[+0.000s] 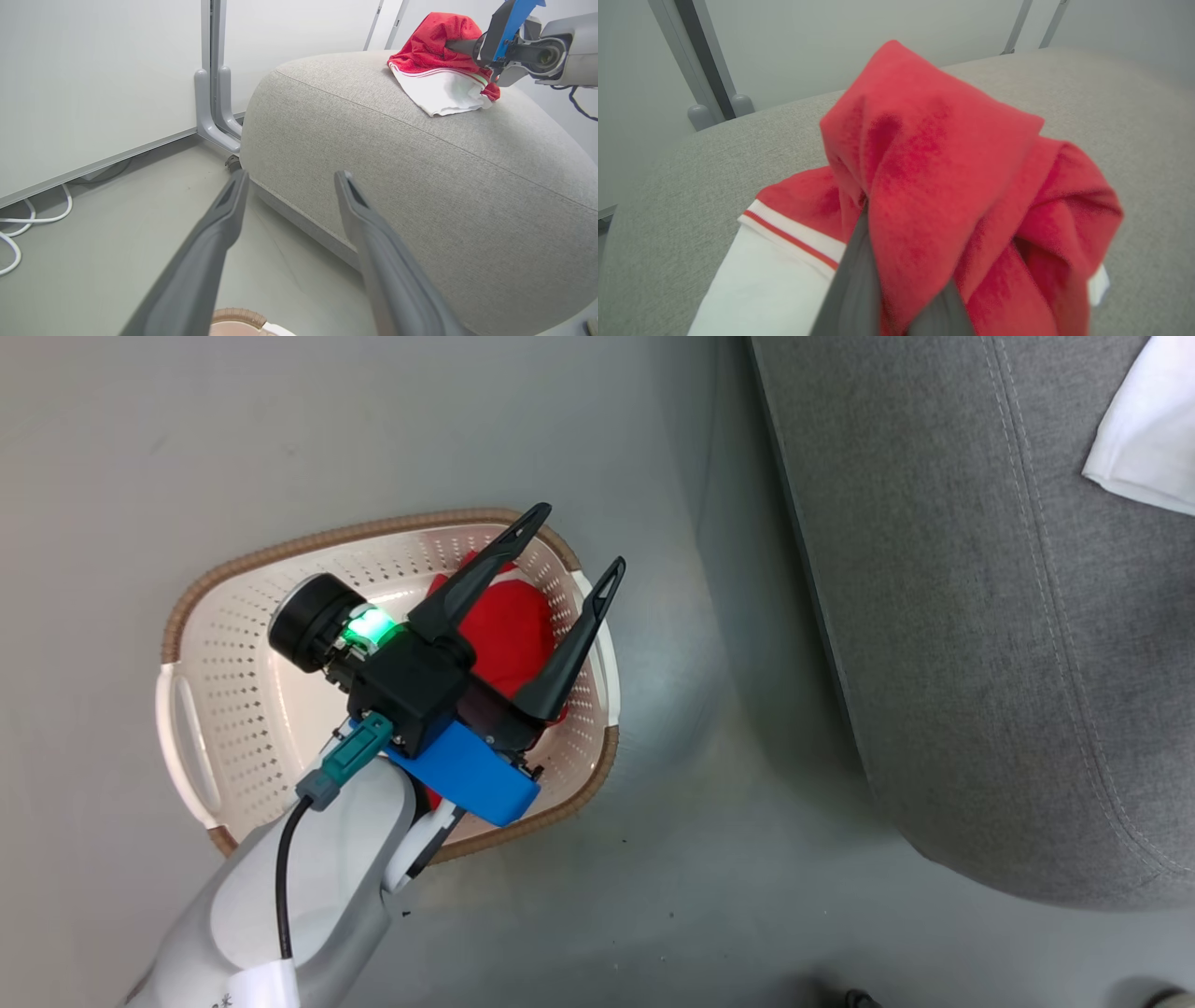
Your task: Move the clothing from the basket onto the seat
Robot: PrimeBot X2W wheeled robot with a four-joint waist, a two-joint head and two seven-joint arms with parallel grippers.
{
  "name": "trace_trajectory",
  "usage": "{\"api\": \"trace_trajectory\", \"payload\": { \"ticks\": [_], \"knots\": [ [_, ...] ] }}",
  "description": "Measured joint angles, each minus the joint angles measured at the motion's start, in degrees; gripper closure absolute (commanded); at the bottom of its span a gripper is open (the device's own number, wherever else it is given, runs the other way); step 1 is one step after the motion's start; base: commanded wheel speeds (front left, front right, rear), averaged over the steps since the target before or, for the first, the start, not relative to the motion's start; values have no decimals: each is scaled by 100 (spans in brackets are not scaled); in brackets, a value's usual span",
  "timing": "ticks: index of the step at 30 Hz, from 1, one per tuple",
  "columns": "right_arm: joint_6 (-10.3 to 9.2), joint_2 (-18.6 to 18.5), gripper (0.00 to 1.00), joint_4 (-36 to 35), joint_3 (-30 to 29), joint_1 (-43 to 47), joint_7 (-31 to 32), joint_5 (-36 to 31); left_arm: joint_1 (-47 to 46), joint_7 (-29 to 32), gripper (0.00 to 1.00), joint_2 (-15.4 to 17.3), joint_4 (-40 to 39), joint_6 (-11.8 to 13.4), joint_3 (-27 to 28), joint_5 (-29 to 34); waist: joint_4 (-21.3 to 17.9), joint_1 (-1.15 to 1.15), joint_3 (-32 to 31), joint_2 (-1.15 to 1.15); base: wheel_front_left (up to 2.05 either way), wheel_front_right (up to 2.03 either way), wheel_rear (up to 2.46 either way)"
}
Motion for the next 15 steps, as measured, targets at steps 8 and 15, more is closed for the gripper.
{"api": "trace_trajectory", "payload": {
  "ticks": [8, 15],
  "knots": [
    [0, -156, 0, 53, 357, 413, -82, -238, 148, 0, 0, -277, 190, 0, 144, -163, 143, 0, -529, 0, 0, 0, 0],
    [0, -44, 0, -253, 648, 1218, -7, -404, 879, 0, 0, -538, 449, 0, 553, -312, 220, -1, -1382, 0, 0, 0, 0]
  ]
}}
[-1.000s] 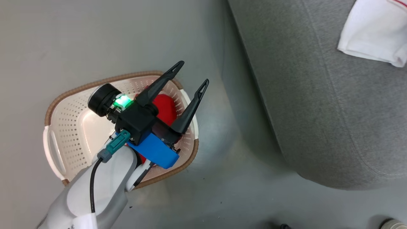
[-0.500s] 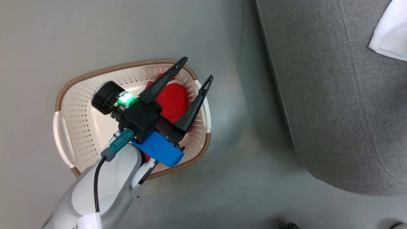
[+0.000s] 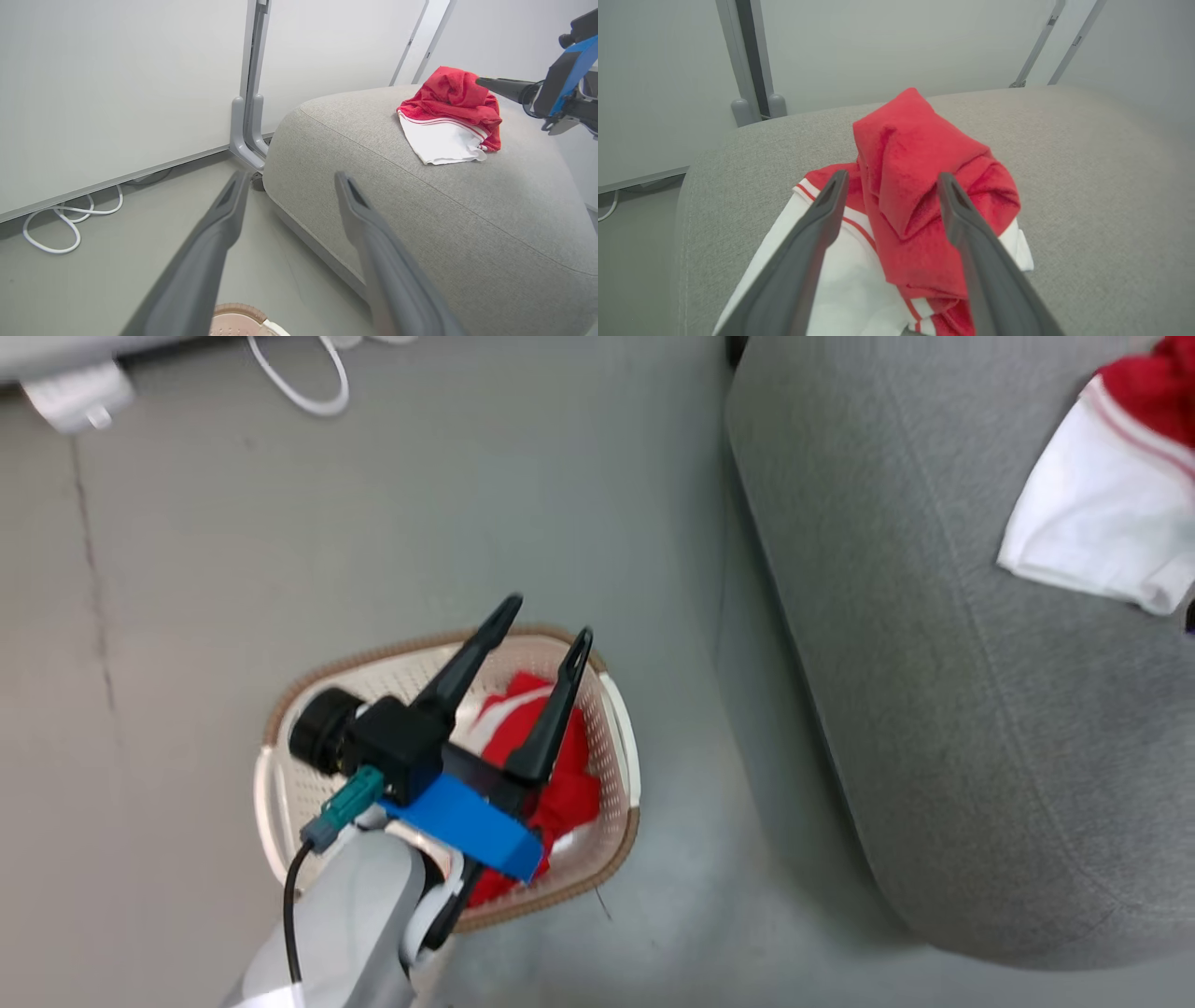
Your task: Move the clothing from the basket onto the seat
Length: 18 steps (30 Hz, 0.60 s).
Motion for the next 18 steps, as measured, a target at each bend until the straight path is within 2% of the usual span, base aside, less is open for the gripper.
{"api": "trace_trajectory", "payload": {
  "ticks": [7, 18],
  "knots": [
    [0, 431, 0, -837, 333, 1095, 111, 123, 737, 0, 0, -200, 259, 0, 578, -80, 123, -1, -976, 0, 0, 0, 0],
    [0, 1010, 0, -2573, 1352, 2838, 226, 486, 1490, 0, 0, -333, 559, 0, 1438, -66, 558, -2, -2068, 0, 0, 0, 0]
  ]
}}
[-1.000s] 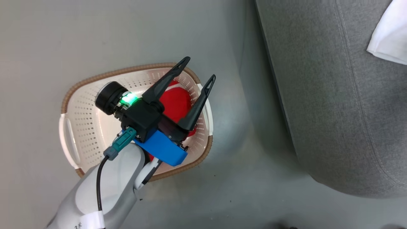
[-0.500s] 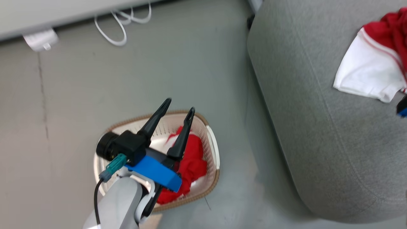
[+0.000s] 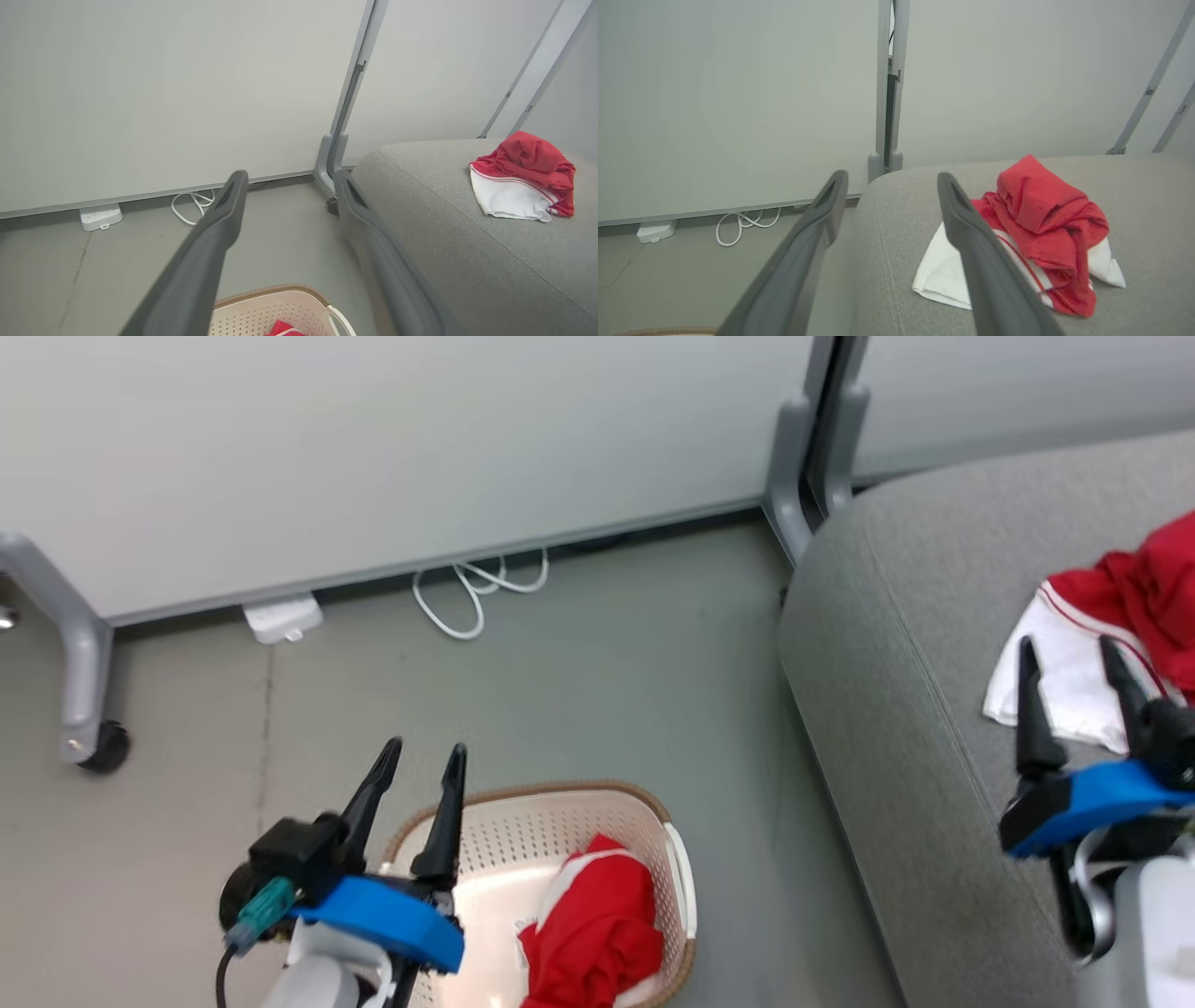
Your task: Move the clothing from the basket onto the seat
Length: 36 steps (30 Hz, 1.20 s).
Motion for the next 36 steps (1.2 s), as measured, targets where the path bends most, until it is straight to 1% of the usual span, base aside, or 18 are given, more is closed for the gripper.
{"api": "trace_trajectory", "payload": {
  "ticks": [4, 8, 12, 16, 27, 36],
  "knots": [
    [0, 101, 0, -567, 322, 558, 1, 69, 283, 1, 0, -23, 89, 0, 313, 9, 180, 0, -300, 0, 0, 0, 0],
    [0, 141, 0, -902, 598, 898, 74, 143, 386, 0, 0, -26, 132, 0, 579, 63, 377, 0, -461, 0, 0, 0, 0],
    [0, 158, 0, -1035, 843, 1190, 192, 401, 472, 0, 0, -16, 151, 0, 822, 114, 518, 0, -562, 0, 0, 0, 0],
    [0, 163, 0, -1078, 882, 1365, 216, 649, 586, 0, 0, -11, 162, 0, 1007, 158, 572, 0, -614, 0, 0, 0, 0],
    [0, 163, 0, -1116, 868, 1429, 243, 746, 647, 0, 0, -43, 155, 0, 995, 227, 549, 2, -557, 0, 0, 0, 0],
    [0, 163, 0, -1154, 916, 1348, 211, 806, 548, 0, 0, -44, 157, 0, 835, 220, 460, 2, -306, 0, 0, 0, 0]
  ]
}}
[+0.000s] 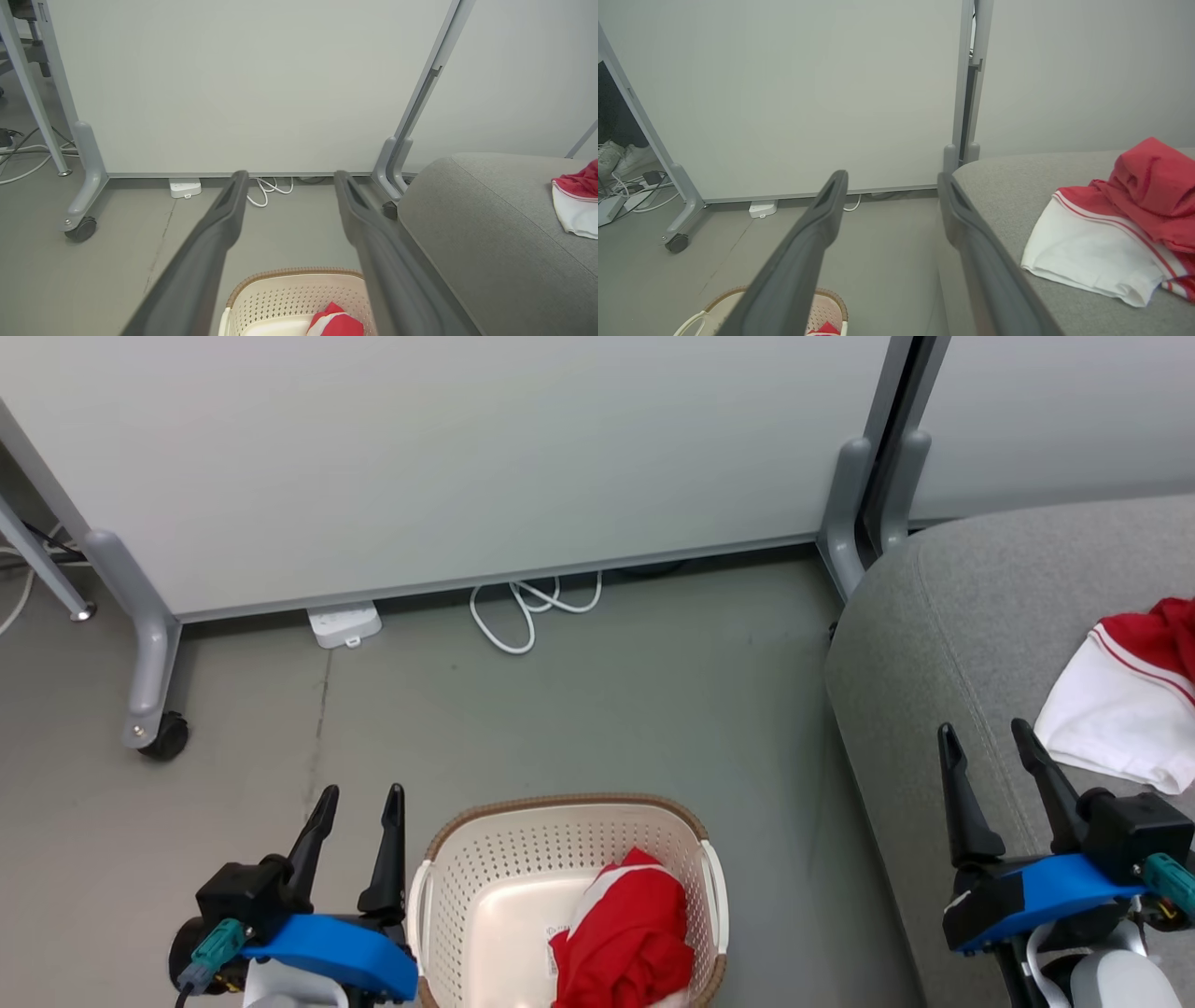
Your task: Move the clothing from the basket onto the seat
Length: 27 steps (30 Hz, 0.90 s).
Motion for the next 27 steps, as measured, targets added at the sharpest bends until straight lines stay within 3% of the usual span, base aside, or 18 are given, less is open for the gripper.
{"api": "trace_trajectory", "payload": {
  "ticks": [7, 14, 27],
  "knots": [
    [0, 1, 0, -176, 103, -394, -34, 8, -315, -1, 0, 59, 38, 0, -185, -36, -128, 0, 500, 0, 0, 0, 0],
    [0, 0, 0, -359, 224, -965, -116, -11, -932, -5, 0, 156, 287, 0, -537, -80, -300, 1, 1425, 0, 0, 0, 0],
    [-1, -2, 0, -378, 678, -2145, -537, 301, -2279, -7, 0, 500, 1293, 0, -1982, -311, -793, 2, 3308, 0, 0, 0, 0]
  ]
}}
